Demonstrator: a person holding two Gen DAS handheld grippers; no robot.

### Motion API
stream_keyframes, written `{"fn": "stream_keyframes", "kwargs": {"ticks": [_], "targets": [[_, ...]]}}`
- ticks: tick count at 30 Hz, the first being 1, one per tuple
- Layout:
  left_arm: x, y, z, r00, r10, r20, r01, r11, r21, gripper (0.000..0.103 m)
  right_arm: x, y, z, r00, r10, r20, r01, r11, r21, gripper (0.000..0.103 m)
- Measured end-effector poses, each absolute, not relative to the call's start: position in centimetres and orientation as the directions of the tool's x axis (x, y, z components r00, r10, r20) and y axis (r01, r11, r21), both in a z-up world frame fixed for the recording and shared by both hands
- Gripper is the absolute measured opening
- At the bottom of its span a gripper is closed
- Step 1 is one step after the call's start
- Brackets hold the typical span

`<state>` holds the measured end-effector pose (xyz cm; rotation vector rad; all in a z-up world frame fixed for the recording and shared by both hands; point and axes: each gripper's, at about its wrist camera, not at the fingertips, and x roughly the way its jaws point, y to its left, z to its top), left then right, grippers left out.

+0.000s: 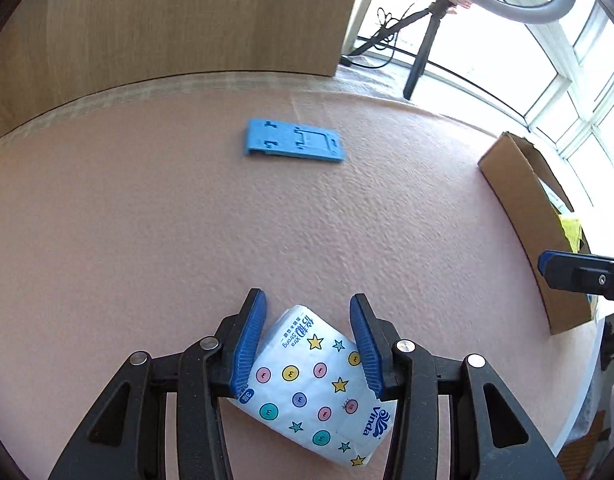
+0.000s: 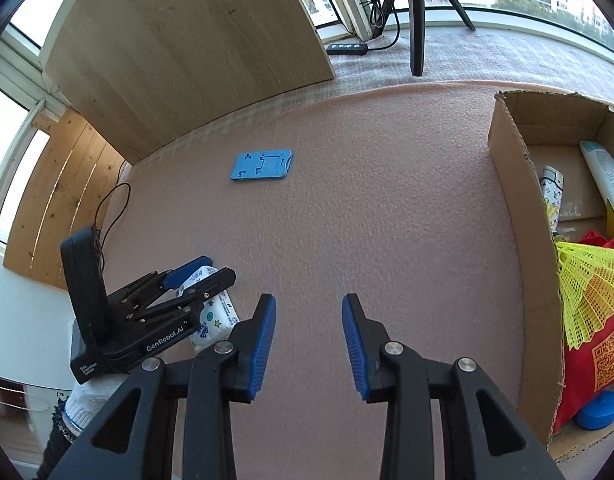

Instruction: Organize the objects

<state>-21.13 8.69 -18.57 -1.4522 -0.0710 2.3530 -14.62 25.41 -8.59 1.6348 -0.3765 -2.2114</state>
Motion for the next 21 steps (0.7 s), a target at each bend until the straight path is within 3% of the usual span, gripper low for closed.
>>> {"fn": "stream_keyframes", "kwargs": {"ticks": [11,16,19,21], "targets": [[-13.6,12.7,-17.9,-0.364,0.373,-0.854,-0.400,-0.890,-0.218,0.047,-11.4,27.5,-10.0,-0.245,-0.452,-0.858,0.092,-0.892,0.443,0.031],[-12.5,12.5,-16.6,-0.401,0.309,-0.862,-0.362,-0.918,-0.161,0.048,-10.6,27.2,-9.9,-0.231,-0.467,-0.853,0.124,-0.884,0.451,0.032],[-11.0,10.8,-14.8,-0.453,0.294,-0.842,-0.329,-0.933,-0.148,0.053,-10.2,26.2,-9.5,-0.220,-0.479,-0.850,0.172,-0.876,0.450,0.045],[-9.8,9.3,-14.2,-0.465,0.299,-0.833,-0.300,-0.939,-0.169,0.062,-9.9,25.3,-9.5,-0.208,-0.485,-0.850,0.210,-0.871,0.445,0.048]]}}
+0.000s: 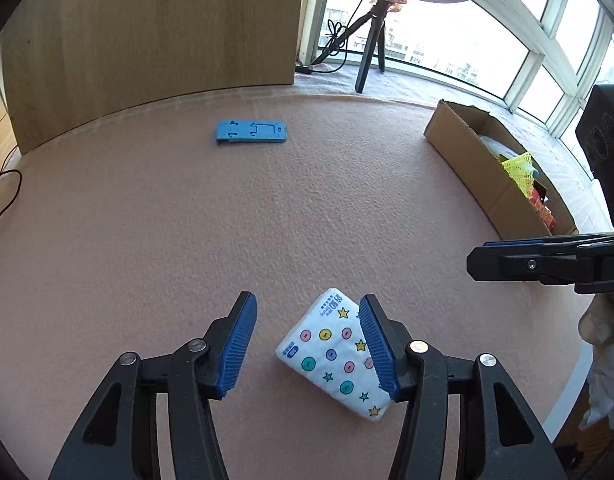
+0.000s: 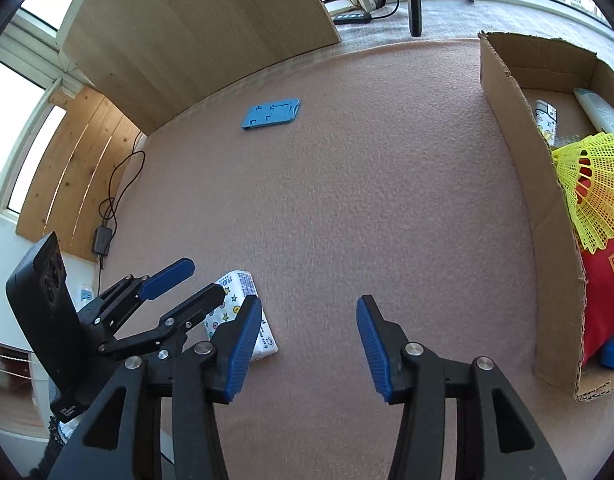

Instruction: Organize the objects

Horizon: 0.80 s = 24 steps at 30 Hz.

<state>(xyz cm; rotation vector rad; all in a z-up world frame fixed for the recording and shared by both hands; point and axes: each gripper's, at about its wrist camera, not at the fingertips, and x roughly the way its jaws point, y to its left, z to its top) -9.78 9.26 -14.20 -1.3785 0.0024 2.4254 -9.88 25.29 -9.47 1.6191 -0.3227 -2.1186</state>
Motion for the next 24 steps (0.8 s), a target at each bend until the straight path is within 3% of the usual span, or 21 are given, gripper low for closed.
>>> {"fn": "stream_keyframes", "kwargs": {"ticks": [7,11,24], "targets": [[-6.9,6.9,-15.6,-0.354,0.421,-0.835,-0.231,-0.905,-0.358,0.063,-9.4,21.3,-10.7,-0.120,-0.498,-0.859,0.307,-0.841,0.445,0.053],[-6.4,7.5,-16.1,-0.335,0.439,-0.834,-0.218,-0.897,-0.385,0.068,-9.3,19.6,-11.6,-0.073,-0.497,-0.865,0.333,-0.829,0.449,0.053],[-7.5,9.1,-17.0,-0.312,0.485,-0.817,-0.196,-0.874,-0.445,0.067,-9.5,17.9,-12.9,-0.030,-0.487,-0.873,0.366,-0.818,0.444,0.053]]}}
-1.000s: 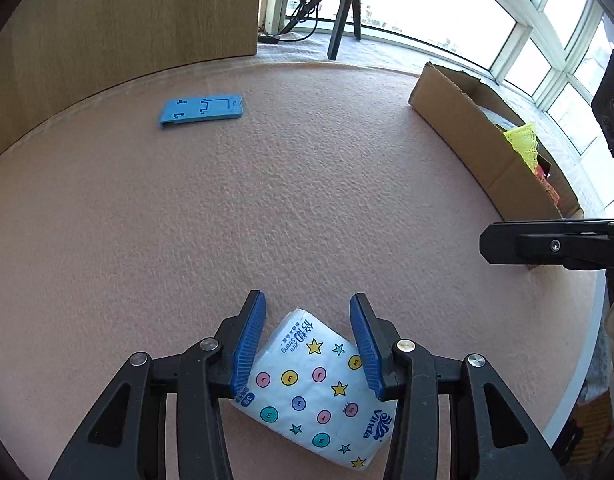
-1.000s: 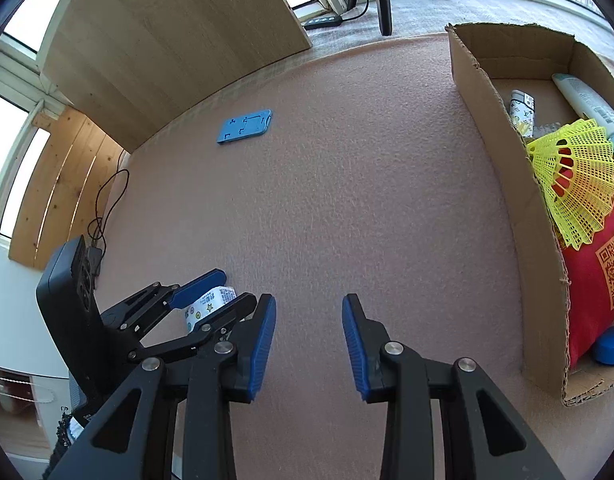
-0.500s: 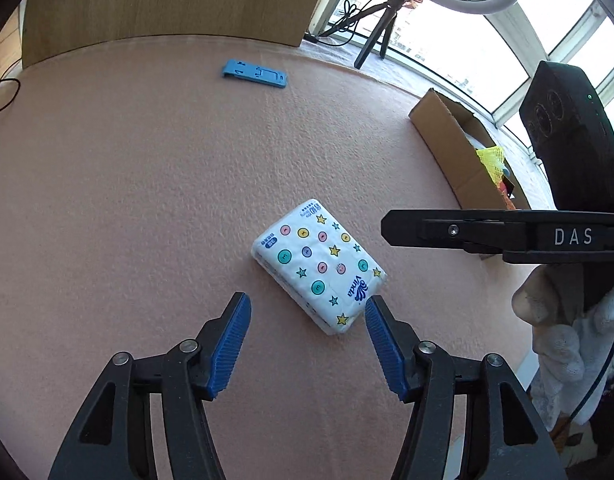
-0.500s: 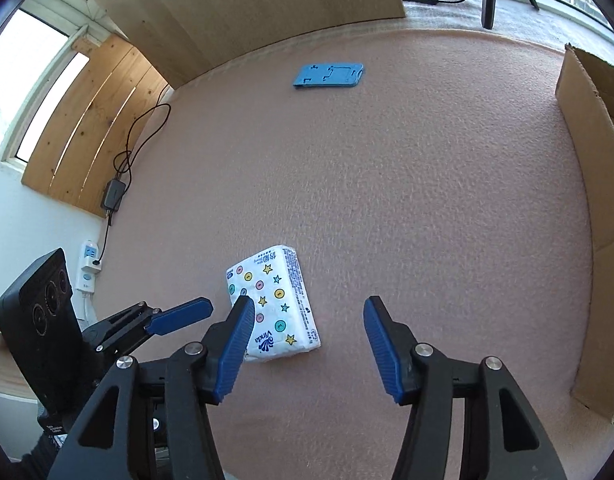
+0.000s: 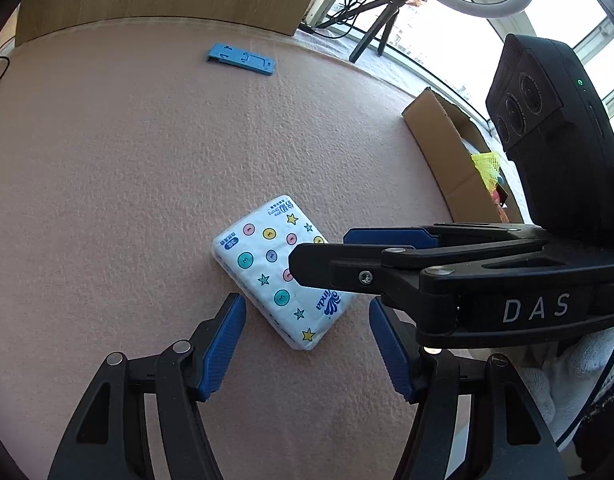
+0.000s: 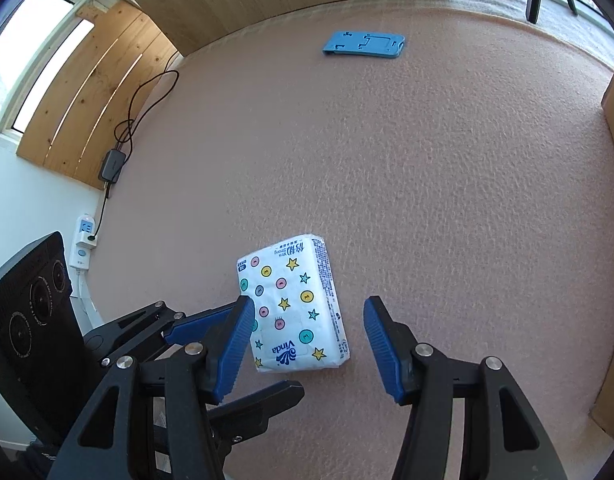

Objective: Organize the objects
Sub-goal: 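Close the right tool on the tissue pack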

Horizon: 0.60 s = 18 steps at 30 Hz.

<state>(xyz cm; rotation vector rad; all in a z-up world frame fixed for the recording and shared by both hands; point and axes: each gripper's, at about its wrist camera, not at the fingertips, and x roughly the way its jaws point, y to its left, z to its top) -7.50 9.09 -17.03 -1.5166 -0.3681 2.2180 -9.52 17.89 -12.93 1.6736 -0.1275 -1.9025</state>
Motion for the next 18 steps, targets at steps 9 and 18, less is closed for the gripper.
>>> {"fn": "stream_keyframes", "kwargs": {"ticks": [9,18], "targets": [[-7.5,10.2,-16.8,-0.298,0.484,-0.823,-0.227,-0.873,-0.431,0.057,-9.5,18.4,-13.2,-0.017,-0.487,-0.873,0.369,-0.815,0.447,0.040],[-9.1,13.1,-13.9,-0.321,0.483,-0.815,-0.309,-0.867,-0.392,0.057,-9.9,21.7,-10.2,-0.120,-0.488,-0.865,0.355,-0.835,0.422,0.037]]}}
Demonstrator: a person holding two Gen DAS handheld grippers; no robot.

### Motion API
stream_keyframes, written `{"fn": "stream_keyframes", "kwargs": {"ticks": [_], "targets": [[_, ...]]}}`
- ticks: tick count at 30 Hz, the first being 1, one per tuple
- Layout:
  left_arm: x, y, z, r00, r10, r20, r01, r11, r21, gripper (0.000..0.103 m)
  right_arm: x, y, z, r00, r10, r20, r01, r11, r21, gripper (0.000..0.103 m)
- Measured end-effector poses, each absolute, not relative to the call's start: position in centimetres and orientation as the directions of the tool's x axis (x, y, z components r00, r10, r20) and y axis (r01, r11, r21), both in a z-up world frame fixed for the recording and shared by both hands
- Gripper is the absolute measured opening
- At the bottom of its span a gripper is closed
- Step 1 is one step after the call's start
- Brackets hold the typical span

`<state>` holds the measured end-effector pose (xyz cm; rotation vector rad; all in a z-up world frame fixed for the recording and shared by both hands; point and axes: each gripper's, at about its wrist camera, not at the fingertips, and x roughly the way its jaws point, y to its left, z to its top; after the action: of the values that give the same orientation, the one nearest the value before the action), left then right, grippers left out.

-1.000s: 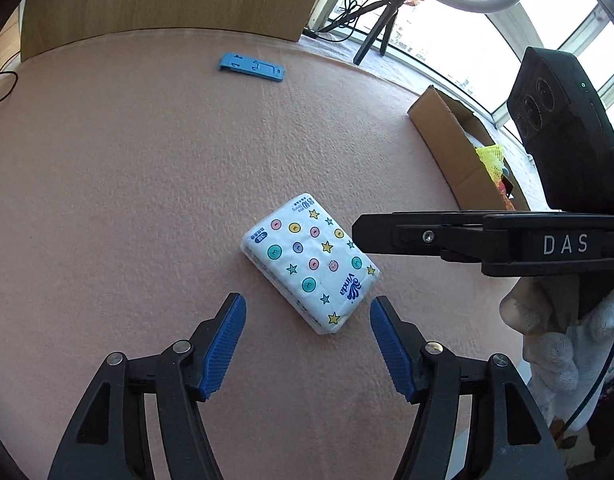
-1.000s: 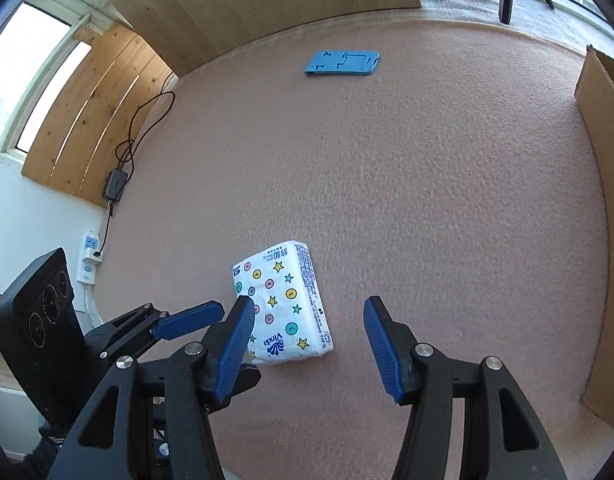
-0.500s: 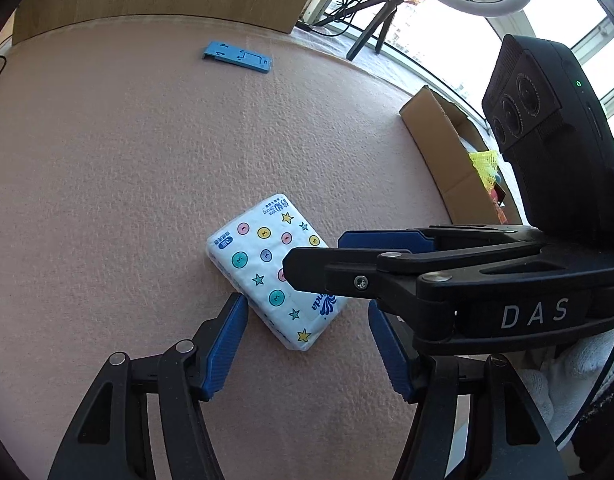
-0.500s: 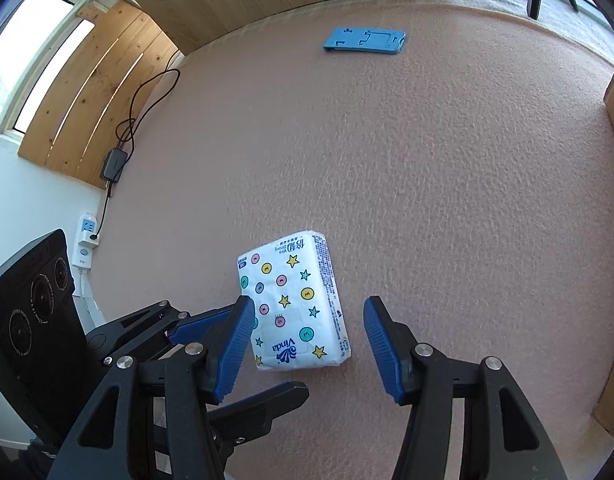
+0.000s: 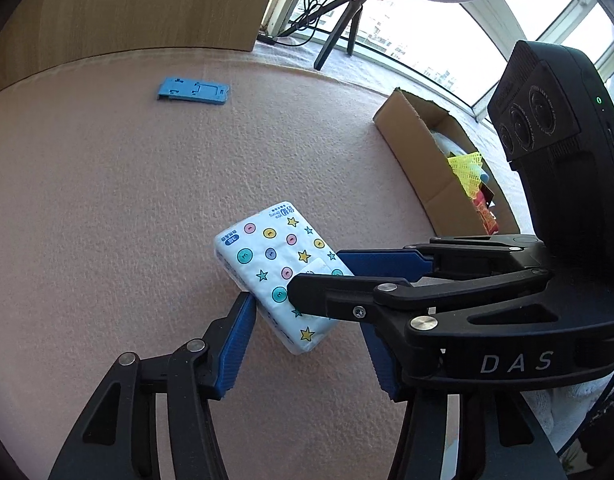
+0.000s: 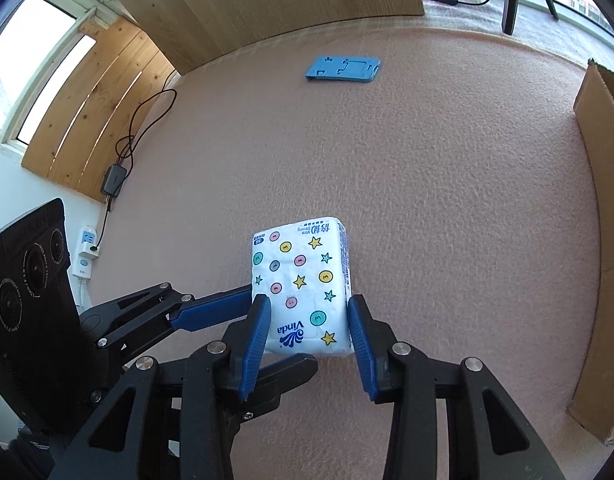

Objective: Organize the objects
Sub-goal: 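Close the right tool on the tissue pack, then carry the tissue pack into the box and open the right tool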

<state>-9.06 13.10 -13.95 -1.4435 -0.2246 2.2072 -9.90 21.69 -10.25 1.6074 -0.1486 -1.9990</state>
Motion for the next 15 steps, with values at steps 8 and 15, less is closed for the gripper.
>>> {"fn": "stream_keyframes", "kwargs": {"ticks": [8,15], "targets": [[-11.8,18.1,-10.0,-0.342,0.517,-0.785,-0.425,-0.830,-0.362,0.057,-12.2,26.9,-6.5,-0.252,-0.478,-0.841,0.307,-0.864,0.399,0.037],[-14.8,23.7,-7.4,-0.345,0.546,-0.764,-0.529,-0.785,-0.322,0.057,-14.3,31.5,-3.8,-0.350,-0.444,-0.824,0.253,-0.892,0.374,0.037]]}}
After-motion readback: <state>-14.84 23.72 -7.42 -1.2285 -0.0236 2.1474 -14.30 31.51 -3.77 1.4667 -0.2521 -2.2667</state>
